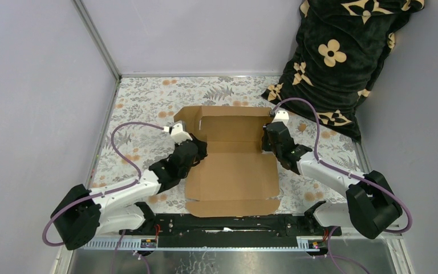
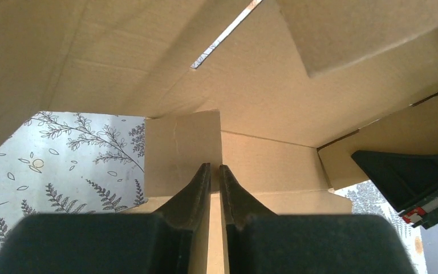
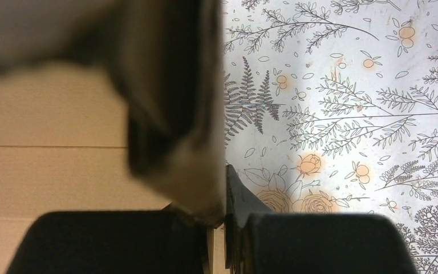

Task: Fold the paper box

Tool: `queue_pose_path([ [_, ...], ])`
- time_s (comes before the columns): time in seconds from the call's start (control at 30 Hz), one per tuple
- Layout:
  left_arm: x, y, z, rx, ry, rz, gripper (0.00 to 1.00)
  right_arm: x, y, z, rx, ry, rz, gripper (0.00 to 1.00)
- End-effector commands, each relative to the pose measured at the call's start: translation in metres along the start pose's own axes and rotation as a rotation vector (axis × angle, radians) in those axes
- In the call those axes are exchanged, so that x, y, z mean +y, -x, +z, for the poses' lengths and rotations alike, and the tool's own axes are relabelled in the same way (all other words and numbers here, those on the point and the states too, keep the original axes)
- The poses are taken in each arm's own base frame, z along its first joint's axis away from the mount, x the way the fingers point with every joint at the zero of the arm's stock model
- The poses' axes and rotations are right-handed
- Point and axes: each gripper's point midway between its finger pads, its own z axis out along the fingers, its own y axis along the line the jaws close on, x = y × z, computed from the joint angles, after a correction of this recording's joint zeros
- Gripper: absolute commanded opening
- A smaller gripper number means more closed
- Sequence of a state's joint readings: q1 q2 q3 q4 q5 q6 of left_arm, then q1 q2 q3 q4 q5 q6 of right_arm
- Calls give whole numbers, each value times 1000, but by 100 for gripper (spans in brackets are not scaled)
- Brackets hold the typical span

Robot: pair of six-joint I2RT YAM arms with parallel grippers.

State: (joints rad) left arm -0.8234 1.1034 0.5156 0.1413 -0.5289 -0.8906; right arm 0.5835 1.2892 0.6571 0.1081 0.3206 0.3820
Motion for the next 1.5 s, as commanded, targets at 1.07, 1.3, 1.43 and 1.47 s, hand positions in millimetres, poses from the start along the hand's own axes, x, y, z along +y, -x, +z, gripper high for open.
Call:
queue_pose_path([
  [1.07, -12, -1, 3, -18, -21, 29, 15, 7, 25, -6, -71, 4, 33, 6],
  [1.3, -36, 44, -41, -42, -109, 16, 19, 5, 22, -1, -60, -8, 8, 6],
  [1.43, -29, 70, -65, -105, -108, -23, 21, 6, 23, -4, -62, 5, -6, 6],
  [1.47, -27, 77, -71, -129, -105, -35, 22, 6, 23, -5, -62, 10, -6, 6],
])
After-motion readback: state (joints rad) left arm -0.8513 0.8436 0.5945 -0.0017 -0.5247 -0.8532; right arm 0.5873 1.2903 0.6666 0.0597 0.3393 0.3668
